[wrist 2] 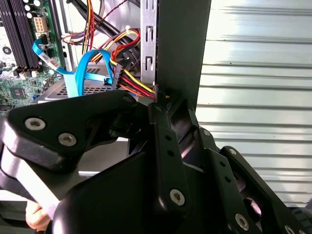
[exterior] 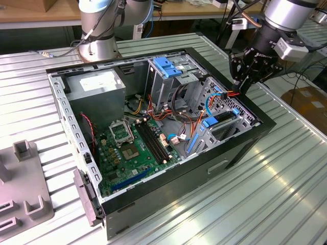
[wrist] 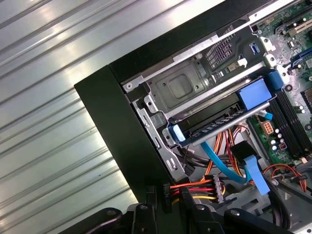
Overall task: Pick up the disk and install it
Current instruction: 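Insert the first disk wire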
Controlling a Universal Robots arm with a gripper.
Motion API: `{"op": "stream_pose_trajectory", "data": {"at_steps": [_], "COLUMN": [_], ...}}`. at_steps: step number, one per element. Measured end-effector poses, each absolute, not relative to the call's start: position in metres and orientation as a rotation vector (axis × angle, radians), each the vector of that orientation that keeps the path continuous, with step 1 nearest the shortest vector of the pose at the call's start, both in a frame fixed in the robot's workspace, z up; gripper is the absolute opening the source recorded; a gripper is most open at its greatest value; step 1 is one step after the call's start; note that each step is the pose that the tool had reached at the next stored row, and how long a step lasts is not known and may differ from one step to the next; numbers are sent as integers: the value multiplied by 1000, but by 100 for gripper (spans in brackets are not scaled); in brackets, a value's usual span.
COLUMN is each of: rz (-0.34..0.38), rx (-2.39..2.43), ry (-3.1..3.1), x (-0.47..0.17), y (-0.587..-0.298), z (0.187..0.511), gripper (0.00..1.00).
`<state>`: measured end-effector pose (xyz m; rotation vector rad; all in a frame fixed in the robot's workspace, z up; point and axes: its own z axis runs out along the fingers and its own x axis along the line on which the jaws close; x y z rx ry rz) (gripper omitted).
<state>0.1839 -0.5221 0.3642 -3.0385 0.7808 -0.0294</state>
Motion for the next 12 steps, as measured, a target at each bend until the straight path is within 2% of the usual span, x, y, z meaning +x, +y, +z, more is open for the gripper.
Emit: {"op": "stream_pose_trajectory", "data": {"at_steps": [8, 10, 12], "rz": [-29, -30, -29], "rx": [-3039, -3039, -3038], "ry": [781, 781, 781], "x": [184, 184, 184], "y": [-522, -522, -522], "z": [363, 363, 364], "gripper": [31, 18, 18]}}
